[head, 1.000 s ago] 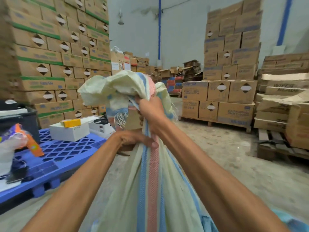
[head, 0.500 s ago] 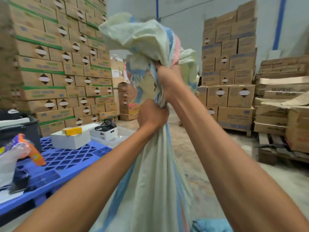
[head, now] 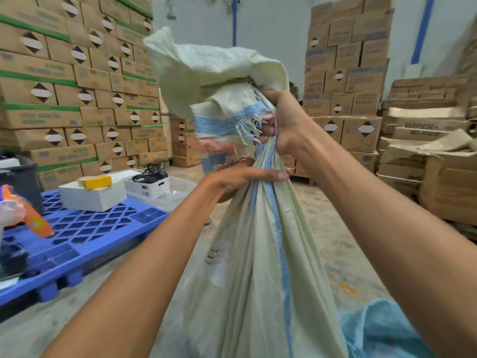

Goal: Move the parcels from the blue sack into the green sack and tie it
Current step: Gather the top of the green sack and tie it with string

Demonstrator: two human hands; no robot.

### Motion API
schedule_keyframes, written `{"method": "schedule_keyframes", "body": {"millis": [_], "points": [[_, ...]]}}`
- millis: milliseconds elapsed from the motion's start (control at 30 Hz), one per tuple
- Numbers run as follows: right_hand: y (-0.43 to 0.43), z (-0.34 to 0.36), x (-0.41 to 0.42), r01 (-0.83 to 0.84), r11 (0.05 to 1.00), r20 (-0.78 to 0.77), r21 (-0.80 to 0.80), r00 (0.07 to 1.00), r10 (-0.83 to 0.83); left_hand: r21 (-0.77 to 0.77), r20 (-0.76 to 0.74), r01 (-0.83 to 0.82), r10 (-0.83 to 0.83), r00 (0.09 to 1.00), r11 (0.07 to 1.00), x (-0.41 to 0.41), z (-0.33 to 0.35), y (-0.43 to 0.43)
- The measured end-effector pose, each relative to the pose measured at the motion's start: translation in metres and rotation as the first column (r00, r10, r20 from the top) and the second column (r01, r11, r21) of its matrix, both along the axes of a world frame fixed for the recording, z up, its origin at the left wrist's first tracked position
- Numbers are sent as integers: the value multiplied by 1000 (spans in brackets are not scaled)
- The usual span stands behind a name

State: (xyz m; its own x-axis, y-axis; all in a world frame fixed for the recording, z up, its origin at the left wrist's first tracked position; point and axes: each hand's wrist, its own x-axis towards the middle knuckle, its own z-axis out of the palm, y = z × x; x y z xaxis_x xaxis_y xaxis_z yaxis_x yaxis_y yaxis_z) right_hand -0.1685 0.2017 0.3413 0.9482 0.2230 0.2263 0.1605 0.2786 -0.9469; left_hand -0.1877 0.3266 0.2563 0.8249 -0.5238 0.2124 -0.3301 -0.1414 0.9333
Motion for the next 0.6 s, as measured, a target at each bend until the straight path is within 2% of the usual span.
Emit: {"method": "schedule_keyframes", "body": {"millis": [67,200,267,367,433,500,567,600], "points": [[-5,-19,15,41,998,-56,-42,997,-43,18,-77,36,-35,996,999,15,-20,-7],[-29,-78,43,-7,993,-185,-119,983,-16,103,-182,112,-92,979,988,38,-77,-38],[-44,-102,49,-37,995,-230,-91,973,15,0,-253,111,-107,962,994,46,-106,-56],[-57,-116,58,-66,996,-268,-53,962,50,-154,-377,-57,-6,926,987,56,-128,-80],[-63,-120,57,5,994,-277,-107,960,-35,-148,-438,-96,22,899,984,61,-134,-93],[-72,-129,54,147,974,-260,-170,947,-188,-123,-450,-111,44,892,986,58,-141,-105],[-82,-141,39,248,919,-229,-307,918,-324,-54,-386,-157,124,914,986,51,-152,-117],[-89,-146,29,304,861,-198,-409,891,-408,-25,-338,-185,166,927,982,48,-158,-122]]}}
